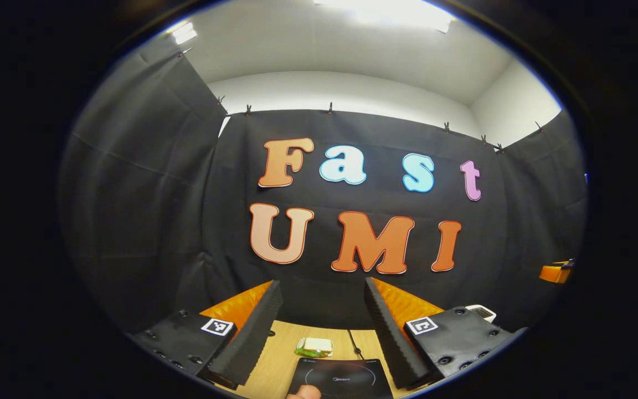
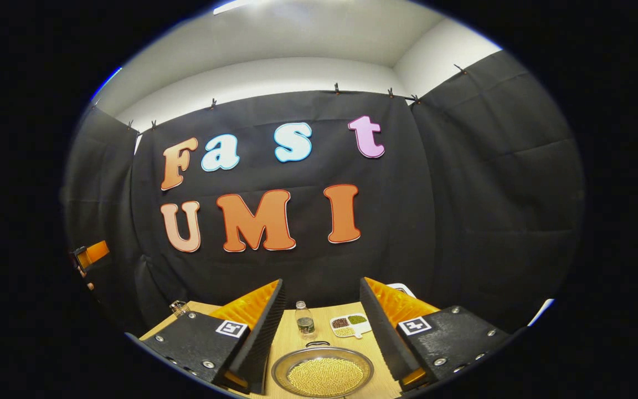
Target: First push the handle of the pot to place it horizontally, then grasp the pot with both hands and set it on the induction cooktop.
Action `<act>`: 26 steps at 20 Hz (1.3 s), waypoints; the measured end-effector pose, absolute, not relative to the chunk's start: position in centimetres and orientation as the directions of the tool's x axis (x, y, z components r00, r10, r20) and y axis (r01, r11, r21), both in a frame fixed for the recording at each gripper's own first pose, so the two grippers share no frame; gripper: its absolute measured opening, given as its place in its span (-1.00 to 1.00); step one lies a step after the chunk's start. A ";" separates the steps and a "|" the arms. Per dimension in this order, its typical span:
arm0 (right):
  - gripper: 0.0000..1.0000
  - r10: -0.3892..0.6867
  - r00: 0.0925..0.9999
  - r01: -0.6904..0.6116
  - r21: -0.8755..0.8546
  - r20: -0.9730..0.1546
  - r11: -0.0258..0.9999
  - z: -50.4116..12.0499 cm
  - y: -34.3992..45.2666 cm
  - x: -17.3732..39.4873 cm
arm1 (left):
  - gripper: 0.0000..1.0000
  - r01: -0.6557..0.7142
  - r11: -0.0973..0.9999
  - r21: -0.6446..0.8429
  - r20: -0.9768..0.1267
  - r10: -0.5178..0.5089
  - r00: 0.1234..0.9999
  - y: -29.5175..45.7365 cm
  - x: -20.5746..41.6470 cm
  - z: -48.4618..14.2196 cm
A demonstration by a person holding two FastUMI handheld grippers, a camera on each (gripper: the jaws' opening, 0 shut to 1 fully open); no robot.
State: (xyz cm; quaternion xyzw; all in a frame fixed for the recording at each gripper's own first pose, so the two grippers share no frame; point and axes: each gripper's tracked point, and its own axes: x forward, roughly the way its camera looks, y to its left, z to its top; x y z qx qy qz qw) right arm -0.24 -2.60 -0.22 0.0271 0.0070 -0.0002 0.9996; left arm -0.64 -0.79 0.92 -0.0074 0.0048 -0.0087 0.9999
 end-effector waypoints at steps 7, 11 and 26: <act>0.14 -0.005 1.000 0.005 0.048 -0.013 0.999 -0.7 -3.3 -0.3 | 0.96 0.011 1.000 -0.007 -0.011 -0.011 1.000 -0.7 -0.8 1.0; -0.64 -0.005 0.999 0.006 0.025 -0.040 1.000 -2.3 -3.2 -0.2 | 0.96 0.023 1.000 -0.005 -0.009 -0.023 1.000 -1.1 -1.0 0.8; -1.00 0.029 0.983 -0.029 0.000 -0.179 1.000 -13.3 -1.2 -1.8 | 0.97 0.033 0.999 0.008 -0.046 -0.032 0.998 -2.3 -0.5 -0.6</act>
